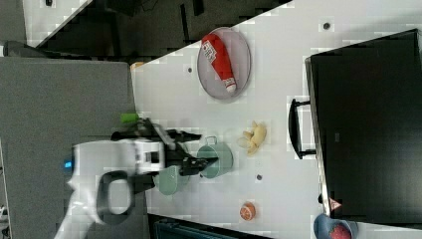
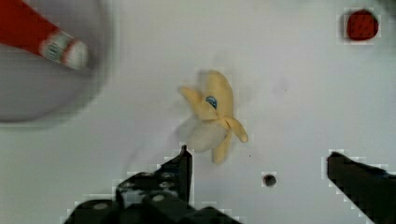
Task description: Pick banana from table and place on oven.
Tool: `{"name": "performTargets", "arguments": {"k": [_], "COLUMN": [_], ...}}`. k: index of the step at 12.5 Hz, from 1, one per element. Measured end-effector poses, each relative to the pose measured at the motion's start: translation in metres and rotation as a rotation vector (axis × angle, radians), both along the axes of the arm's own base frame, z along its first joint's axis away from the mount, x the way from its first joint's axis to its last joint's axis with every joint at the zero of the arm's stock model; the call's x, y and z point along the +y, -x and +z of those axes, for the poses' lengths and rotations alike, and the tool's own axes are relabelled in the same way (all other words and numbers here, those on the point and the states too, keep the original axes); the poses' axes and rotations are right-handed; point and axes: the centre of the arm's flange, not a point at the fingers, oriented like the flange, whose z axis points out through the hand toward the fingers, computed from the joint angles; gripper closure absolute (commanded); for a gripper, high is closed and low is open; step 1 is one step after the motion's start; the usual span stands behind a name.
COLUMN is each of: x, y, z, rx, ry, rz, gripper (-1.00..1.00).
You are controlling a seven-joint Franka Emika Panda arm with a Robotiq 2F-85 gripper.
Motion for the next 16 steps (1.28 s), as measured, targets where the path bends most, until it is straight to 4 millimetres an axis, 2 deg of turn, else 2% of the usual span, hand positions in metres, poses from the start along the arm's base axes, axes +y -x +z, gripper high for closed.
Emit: {"name": "performTargets", "arguments": {"k": [2,5,9,12,13,14,15,16], "x": [0.001,0.004,-0.008,-0.006,-0.006,-0.007,-0.009,-0.009], "y": [-0.006,-0.017,-0.016,-0.001,0.002,0.005,0.005,0.004], "z": [-0.033,-0.067,-0.133,-0.190,-0.204,-0.213,-0.214,-0.213], "rx": [0.012,-0.034,0.003,0.092,0.106,0.115,0.116,0.111], "ry": [0.007,-0.001,-0.006,0.003,0.004,0.006,0.005,-0.001], "rz": [0.012,0.012,-0.022,0.001,0.003,0.005,-0.006,-0.019], "gripper": [-1.00,-1.00,-1.00,-1.00,-1.00,-1.00,-0.92,-0.68]}}
